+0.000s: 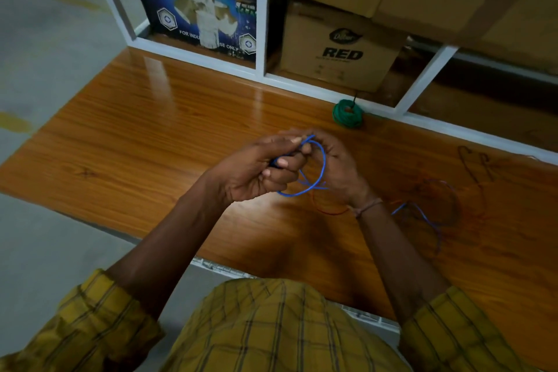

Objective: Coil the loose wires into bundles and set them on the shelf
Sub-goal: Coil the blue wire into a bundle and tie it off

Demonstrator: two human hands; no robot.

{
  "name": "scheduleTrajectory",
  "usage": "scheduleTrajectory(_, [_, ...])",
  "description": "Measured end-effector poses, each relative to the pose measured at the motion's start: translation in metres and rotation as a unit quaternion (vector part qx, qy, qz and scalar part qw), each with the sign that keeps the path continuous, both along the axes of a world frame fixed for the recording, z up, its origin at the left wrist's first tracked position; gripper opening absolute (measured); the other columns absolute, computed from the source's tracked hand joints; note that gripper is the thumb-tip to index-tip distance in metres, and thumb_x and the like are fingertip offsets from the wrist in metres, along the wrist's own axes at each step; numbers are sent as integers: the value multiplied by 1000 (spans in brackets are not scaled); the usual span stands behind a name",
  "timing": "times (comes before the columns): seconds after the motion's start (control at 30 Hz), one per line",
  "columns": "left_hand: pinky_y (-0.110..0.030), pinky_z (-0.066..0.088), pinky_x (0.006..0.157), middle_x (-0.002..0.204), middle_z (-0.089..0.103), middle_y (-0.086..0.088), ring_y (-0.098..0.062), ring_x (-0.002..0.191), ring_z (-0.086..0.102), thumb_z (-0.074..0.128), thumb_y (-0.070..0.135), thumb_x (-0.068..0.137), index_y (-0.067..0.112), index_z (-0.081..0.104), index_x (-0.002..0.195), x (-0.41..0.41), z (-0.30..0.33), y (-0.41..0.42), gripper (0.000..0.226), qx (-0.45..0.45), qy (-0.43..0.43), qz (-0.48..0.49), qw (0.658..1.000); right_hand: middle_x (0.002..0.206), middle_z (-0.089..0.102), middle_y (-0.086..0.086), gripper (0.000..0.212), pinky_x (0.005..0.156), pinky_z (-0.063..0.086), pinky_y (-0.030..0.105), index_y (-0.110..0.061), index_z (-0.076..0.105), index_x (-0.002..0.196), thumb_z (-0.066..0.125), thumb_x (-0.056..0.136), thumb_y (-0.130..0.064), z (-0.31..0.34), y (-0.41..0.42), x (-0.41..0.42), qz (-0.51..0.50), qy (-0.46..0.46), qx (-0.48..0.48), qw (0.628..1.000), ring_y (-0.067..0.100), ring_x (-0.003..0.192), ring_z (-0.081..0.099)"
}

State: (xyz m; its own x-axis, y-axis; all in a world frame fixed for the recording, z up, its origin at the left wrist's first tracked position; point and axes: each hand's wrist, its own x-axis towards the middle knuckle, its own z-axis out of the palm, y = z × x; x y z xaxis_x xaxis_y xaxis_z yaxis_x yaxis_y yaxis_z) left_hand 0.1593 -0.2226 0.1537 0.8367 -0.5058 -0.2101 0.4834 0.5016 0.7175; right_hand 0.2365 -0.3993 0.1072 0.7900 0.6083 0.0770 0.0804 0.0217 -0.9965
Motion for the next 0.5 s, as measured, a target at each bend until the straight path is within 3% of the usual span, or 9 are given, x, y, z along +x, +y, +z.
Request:
scheduleTrajectory(0.03, [-13,19,40,68,37,6,-4,50,16,34,21,114,12,55,104,0,2,-2,24,0,-7,5,1000,88,72,-9,7,81,50,18,-3,62,97,55,98,-8,4,-2,7,-6,-12,-22,1000,1,83,64])
scheduleTrajectory(0.07, [-14,18,41,69,37,5,-4,51,17,35,21,114,12,54,104,0,2,-4,24,1,-14,14,1000,82,71,-9,14,75,51,18,-7,63,93,52,102,-6,6,-5,14,-23,-25,-46,998,1,77,63])
scheduleTrajectory(0.17, [-18,19,44,69,36,4,-5,51,29,36,20,113,12,53,103,-1,3,-8,21,5,-37,45,998,69,64,12,30,60,56,34,2,66,97,50,108,-20,7,-19,33,-59,-26,-59,996,15,62,62])
scheduleTrajectory(0.27, [-21,41,55,72,48,3,-11,59,51,30,20,115,12,53,104,-1,10,-15,27,-55,-63,91,992,53,47,1,38,49,39,28,-14,64,79,54,103,-42,-3,-34,38,-122,-58,-119,984,13,44,44])
scheduleTrajectory(0.37, [-43,64,86,102,74,-15,-32,97,77,32,22,113,9,53,108,5,20,-23,26,-137,-77,139,978,58,51,-12,35,60,38,31,-17,64,80,47,103,-36,-15,-45,29,-82,-138,-230,960,4,52,46])
scheduleTrajectory(0.43, [-62,53,106,132,67,-25,-50,126,65,34,25,113,9,53,110,14,21,-27,25,-145,-97,146,974,69,65,-10,44,67,44,33,-15,69,87,41,102,-46,-15,-42,13,-33,-220,-302,927,7,64,60])
scheduleTrajectory(0.5, [-66,43,113,146,57,-26,-55,135,55,31,25,116,11,54,111,23,17,-33,27,-109,-106,173,973,82,74,4,54,70,51,41,-16,69,99,33,99,-56,-13,-39,-2,2,-285,-360,888,28,79,70])
